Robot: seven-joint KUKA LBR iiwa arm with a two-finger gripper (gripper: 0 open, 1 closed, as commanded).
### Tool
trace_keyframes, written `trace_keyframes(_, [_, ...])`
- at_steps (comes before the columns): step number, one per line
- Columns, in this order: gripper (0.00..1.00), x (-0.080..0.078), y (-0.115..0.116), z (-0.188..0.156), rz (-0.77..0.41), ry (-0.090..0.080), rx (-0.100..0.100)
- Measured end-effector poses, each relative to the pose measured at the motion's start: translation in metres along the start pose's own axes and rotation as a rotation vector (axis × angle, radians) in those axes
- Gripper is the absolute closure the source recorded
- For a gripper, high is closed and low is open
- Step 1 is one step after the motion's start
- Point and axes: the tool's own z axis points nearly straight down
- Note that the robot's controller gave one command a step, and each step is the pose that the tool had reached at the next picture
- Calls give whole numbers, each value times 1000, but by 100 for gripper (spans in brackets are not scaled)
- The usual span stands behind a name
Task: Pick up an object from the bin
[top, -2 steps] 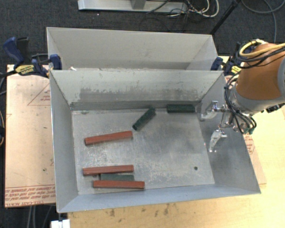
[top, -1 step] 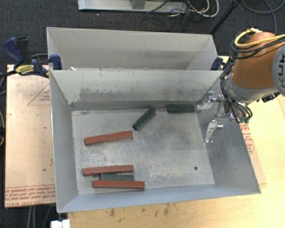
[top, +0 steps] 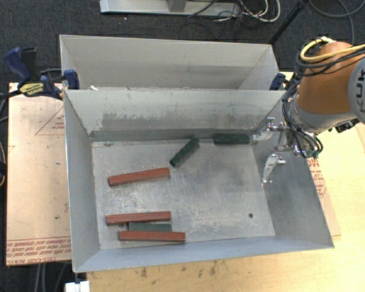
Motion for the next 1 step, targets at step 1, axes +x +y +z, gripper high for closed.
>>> trace_keyframes(1, [0,-16,8,37,-127,1,2])
